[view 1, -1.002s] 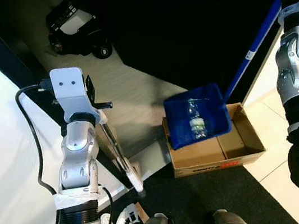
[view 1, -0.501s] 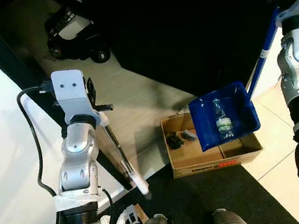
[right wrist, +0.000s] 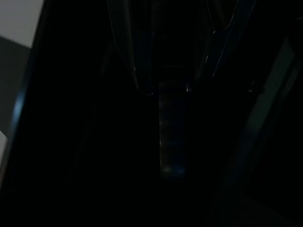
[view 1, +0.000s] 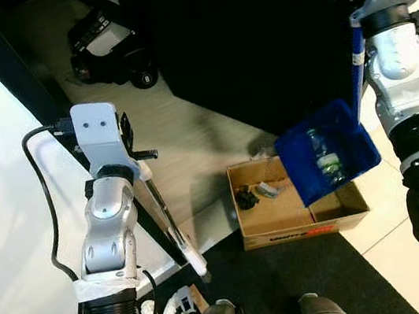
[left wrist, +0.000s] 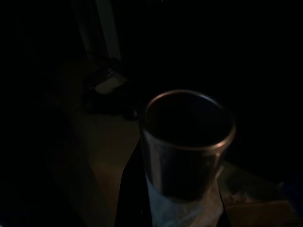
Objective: Sweep floor
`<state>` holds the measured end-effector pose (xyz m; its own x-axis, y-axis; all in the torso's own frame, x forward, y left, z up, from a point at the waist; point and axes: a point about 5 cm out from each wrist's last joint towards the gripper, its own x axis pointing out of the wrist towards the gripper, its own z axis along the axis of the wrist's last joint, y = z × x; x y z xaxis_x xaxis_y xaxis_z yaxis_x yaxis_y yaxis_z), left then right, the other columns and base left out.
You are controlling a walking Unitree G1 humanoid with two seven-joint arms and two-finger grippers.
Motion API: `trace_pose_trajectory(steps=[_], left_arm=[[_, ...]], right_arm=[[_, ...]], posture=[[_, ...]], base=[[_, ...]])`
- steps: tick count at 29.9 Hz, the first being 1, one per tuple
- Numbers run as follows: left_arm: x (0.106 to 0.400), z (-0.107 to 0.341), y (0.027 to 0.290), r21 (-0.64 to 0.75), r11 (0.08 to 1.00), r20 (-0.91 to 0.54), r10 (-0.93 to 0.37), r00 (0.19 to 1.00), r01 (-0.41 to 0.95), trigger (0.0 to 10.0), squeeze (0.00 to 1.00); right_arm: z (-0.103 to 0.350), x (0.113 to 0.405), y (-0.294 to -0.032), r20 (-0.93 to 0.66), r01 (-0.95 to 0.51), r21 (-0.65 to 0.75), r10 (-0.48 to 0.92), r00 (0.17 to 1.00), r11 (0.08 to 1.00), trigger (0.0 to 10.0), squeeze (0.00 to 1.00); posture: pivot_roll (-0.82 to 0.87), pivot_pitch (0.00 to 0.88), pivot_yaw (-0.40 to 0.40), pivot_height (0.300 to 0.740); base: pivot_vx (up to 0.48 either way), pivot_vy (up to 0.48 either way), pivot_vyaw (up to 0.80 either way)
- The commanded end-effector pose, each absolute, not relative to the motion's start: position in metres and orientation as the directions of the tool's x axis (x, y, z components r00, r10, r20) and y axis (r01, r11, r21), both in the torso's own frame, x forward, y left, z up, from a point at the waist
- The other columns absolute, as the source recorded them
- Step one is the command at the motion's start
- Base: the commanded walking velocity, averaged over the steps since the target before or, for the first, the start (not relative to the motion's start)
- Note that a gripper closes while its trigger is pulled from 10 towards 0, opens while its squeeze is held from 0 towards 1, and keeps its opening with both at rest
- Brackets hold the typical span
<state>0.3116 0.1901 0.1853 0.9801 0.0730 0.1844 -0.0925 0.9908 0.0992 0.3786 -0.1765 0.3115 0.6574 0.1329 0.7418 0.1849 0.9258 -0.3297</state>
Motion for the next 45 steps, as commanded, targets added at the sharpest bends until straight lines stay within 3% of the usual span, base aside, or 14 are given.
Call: trace_pose_trajectory(steps=[1, 6, 9, 15, 26, 33, 38, 42, 45], left_arm=[[0.309, 0.189, 0.190, 0.117, 0.989, 0.209, 0.070, 0.975, -0.096, 10.0, 0.00], [0.309, 0.189, 0.190, 0.116, 0.989, 0.209, 0.067, 0.976, -0.093, 10.0, 0.00], [0.309, 0.189, 0.189, 0.114, 0.989, 0.211, 0.068, 0.975, -0.094, 10.0, 0.00], [0.309, 0.189, 0.189, 0.111, 0.989, 0.211, 0.071, 0.975, -0.097, 10.0, 0.00], [0.308, 0.189, 0.187, 0.102, 0.990, 0.215, 0.076, 0.974, -0.100, 10.0, 0.00], [0.308, 0.189, 0.187, 0.101, 0.990, 0.215, 0.075, 0.974, -0.099, 10.0, 0.00], [0.308, 0.189, 0.184, 0.099, 0.991, 0.215, 0.068, 0.974, -0.091, 10.0, 0.00], [0.307, 0.189, 0.184, 0.098, 0.991, 0.213, 0.068, 0.975, -0.090, 10.0, 0.00], [0.306, 0.188, 0.184, 0.097, 0.992, 0.206, 0.065, 0.976, -0.086, 10.0, 0.00]], right_arm=[[0.324, 0.376, -0.163, 0.770, 0.176, -0.394, 0.219, 0.599, 0.902, 10.0, 0.00], [0.322, 0.376, -0.154, 0.756, 0.164, -0.453, 0.280, 0.591, 0.877, 10.0, 0.00], [0.310, 0.377, -0.130, 0.714, 0.106, -0.544, 0.393, 0.580, 0.832, 10.0, 0.00], [0.297, 0.375, -0.111, 0.675, 0.034, -0.591, 0.471, 0.568, 0.806, 10.0, 0.00], [0.265, 0.362, -0.062, 0.560, -0.111, -0.730, 0.683, 0.469, 0.674, 10.0, 0.00], [0.265, 0.361, -0.063, 0.538, -0.091, -0.766, 0.713, 0.450, 0.636, 10.0, 0.00], [0.272, 0.365, -0.076, 0.569, -0.042, -0.746, 0.669, 0.478, 0.664, 10.0, 0.00], [0.286, 0.370, -0.095, 0.649, -0.001, -0.648, 0.553, 0.522, 0.761, 10.0, 0.00], [0.301, 0.377, -0.122, 0.733, 0.025, -0.447, 0.350, 0.583, 0.894, 10.0, 0.00]], posture=[[0.08, 0.066, 0.022, 0.740], [0.08, 0.066, 0.022, 0.740], [0.08, 0.069, 0.015, 0.740], [0.08, 0.072, 0.011, 0.740], [0.09, 0.072, 0.001, 0.740], [0.09, 0.073, 0.001, 0.740], [0.09, 0.074, 0.006, 0.740], [0.09, 0.080, 0.009, 0.740], [0.08, 0.084, 0.015, 0.740]], base=[[0.000, 0.000, 0.00], [0.000, 0.000, 0.00], [0.000, 0.000, 0.00], [0.000, 0.000, 0.00], [0.000, 0.000, 0.00], [0.000, 0.000, 0.00], [0.000, 0.000, 0.00], [0.000, 0.000, 0.00], [0.000, 0.000, 0.00]])
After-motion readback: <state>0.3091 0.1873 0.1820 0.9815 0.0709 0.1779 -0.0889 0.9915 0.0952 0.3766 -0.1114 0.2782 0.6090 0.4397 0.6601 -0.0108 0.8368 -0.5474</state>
